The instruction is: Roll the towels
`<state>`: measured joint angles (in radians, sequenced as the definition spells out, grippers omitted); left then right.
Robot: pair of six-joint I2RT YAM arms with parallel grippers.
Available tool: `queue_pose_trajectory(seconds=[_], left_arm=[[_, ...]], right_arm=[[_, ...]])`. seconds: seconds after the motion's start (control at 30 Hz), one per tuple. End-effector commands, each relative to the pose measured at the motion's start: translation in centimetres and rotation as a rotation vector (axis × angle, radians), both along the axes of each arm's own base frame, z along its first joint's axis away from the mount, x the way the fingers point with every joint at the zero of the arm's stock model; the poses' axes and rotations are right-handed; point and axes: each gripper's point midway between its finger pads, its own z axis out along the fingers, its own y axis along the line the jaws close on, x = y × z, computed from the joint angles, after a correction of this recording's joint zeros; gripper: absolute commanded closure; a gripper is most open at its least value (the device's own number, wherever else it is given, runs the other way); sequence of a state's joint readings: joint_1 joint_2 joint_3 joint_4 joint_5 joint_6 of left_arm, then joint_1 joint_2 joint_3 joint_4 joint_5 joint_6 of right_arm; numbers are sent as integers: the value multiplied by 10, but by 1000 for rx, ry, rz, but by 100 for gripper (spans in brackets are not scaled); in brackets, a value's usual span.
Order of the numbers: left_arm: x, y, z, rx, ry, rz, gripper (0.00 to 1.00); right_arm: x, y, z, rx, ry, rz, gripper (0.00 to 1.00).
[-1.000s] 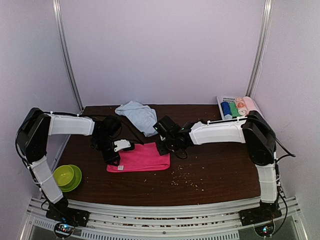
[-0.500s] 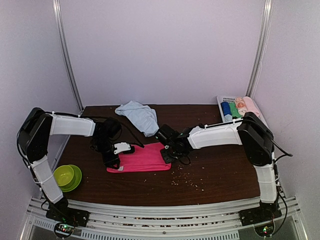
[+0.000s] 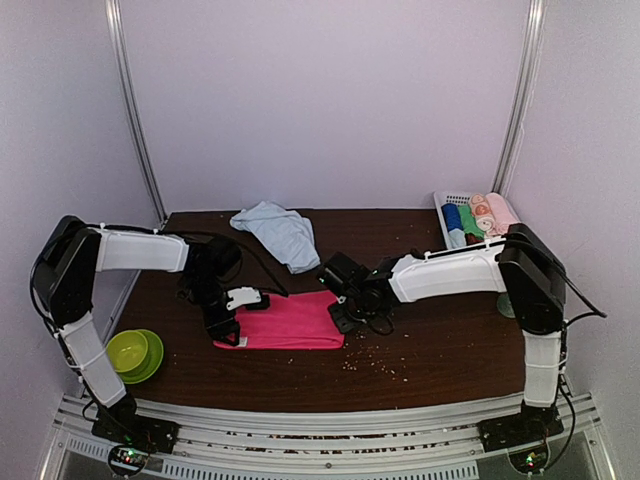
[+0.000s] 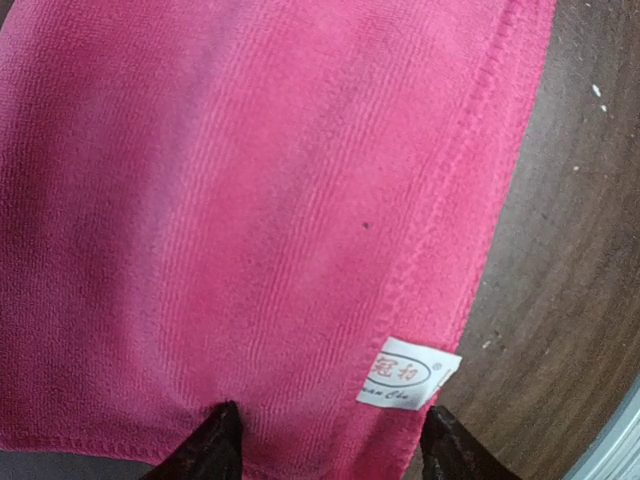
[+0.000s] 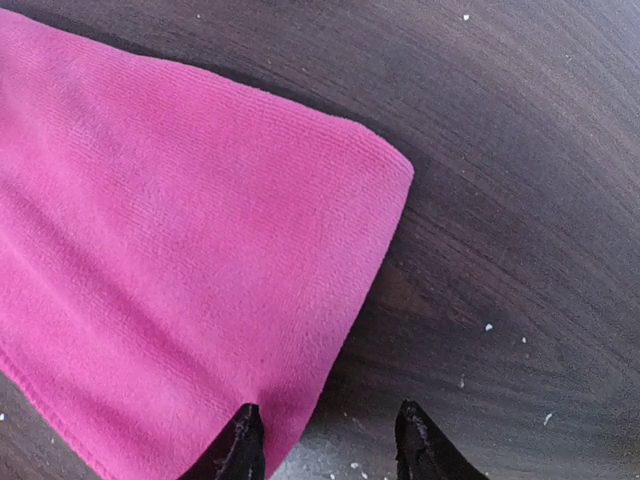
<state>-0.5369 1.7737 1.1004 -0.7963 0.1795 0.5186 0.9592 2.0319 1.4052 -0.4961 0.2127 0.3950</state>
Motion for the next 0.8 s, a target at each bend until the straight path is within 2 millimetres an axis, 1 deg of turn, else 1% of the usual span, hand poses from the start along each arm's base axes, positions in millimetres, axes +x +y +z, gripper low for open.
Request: queue_pose_trajectory(seconds=[0.0, 0.07, 0.23, 0.33, 0.47, 0.53, 0.77], left_arm=[[-9, -6, 23, -47, 14, -28, 37], [-5, -6, 25, -49, -7, -26, 37], [10, -1, 16, -9, -82, -18, 42], [18, 3, 13, 16, -134, -38, 48], [21, 4, 12, 15, -173, -68, 58], [19, 4, 13, 12, -172, -80, 61], [3, 8, 15, -3, -180, -118, 62]], right_arm=[[-10, -2, 21, 31, -4, 21, 54], [-13, 0, 21, 37, 3, 30, 53], [-17, 8, 15, 42, 16, 52, 52], [-17, 12, 15, 55, 18, 56, 52], [-17, 17, 17, 72, 12, 61, 52], [-18, 17, 16, 71, 14, 60, 52], [-17, 16, 13, 65, 15, 57, 52]])
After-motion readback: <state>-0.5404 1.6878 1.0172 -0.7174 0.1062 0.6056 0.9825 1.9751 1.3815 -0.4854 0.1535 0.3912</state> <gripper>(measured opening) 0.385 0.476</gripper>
